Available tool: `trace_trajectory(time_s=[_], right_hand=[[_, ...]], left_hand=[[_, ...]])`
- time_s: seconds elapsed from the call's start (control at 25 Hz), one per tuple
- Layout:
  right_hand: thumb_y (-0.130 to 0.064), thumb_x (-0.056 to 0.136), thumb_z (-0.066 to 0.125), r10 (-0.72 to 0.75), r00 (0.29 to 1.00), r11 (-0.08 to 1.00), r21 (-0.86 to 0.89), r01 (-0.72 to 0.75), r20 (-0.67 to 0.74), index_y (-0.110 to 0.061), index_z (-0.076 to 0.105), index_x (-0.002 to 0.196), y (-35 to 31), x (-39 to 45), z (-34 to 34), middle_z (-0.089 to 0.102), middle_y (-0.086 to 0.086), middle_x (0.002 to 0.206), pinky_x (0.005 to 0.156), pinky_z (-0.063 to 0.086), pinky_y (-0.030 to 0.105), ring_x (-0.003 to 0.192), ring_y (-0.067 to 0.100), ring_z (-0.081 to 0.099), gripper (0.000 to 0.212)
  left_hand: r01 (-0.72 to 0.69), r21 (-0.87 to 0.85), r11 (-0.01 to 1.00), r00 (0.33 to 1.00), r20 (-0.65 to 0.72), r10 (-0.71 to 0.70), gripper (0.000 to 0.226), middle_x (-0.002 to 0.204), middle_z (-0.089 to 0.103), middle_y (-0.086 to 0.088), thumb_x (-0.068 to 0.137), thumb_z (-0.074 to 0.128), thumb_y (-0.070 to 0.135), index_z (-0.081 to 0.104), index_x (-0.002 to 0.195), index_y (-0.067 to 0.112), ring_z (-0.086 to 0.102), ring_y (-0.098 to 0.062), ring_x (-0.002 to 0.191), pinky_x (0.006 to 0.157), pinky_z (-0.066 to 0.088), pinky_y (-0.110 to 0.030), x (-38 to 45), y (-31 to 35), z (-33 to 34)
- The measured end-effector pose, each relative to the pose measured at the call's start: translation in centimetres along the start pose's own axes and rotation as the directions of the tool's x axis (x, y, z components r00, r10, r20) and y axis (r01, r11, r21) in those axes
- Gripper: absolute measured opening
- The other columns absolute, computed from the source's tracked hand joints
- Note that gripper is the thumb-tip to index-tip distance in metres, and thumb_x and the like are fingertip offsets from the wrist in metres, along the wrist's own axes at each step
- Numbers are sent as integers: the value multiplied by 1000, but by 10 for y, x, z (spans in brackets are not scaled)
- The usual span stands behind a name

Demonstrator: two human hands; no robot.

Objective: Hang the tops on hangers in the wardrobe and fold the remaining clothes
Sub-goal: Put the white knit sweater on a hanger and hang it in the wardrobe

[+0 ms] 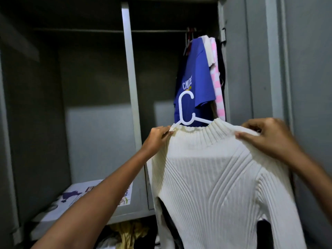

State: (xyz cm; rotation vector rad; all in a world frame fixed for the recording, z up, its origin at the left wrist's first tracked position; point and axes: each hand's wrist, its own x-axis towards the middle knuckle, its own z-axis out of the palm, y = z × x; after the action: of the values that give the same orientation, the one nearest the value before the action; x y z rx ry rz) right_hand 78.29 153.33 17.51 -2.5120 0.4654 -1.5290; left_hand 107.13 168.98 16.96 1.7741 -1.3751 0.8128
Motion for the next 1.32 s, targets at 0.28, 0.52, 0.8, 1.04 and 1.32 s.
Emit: trace_trajectory(time_s=[0.28,0.52,0.8,1.04,1.32], right_hand=[[-22,85,65,4,997,989,-150,-15,-72,-8,71,101,-26,48,3,69,19,103,81,45,38,102,37,60,22],[-23,86,63,-43,988,981,-193,13,-150,-7,70,105,-62,112,2,67,21,108,84,43,37,105,38,58,26],[-21,83,58,-36,956,953,-297,-54,-290,-4,69,101,-96,226,14,63,26,106,70,36,31,98,40,58,27],[-14,86,52,-53,931,933,-349,-82,-362,-6,65,107,-130,300,52,63,20,112,82,47,36,104,38,58,26],[-6,91,47,-65,926,921,-379,-88,-372,-1,59,108,-133,368,104,60,19,116,79,44,36,110,38,54,22]], left_hand=[[-24,-14,1000,999,-24,24,27,99,67,-9,94,54,22,65,114,7,59,-18,85,70,42,-28,70,-21,11],[46,128,991,988,-151,-26,50,131,50,-6,89,59,31,43,132,11,50,-21,117,95,45,-37,113,-39,-9],[-88,589,803,947,-199,251,59,147,34,-15,90,55,34,38,139,4,25,-27,140,116,10,-41,157,-62,-72],[22,654,756,958,-229,171,66,155,14,-15,91,52,38,29,143,7,7,-28,145,117,4,-41,186,-89,-96],[58,669,741,927,-312,210,72,157,-1,-15,91,49,43,20,147,8,-4,-27,145,118,0,-40,226,-101,-97]])
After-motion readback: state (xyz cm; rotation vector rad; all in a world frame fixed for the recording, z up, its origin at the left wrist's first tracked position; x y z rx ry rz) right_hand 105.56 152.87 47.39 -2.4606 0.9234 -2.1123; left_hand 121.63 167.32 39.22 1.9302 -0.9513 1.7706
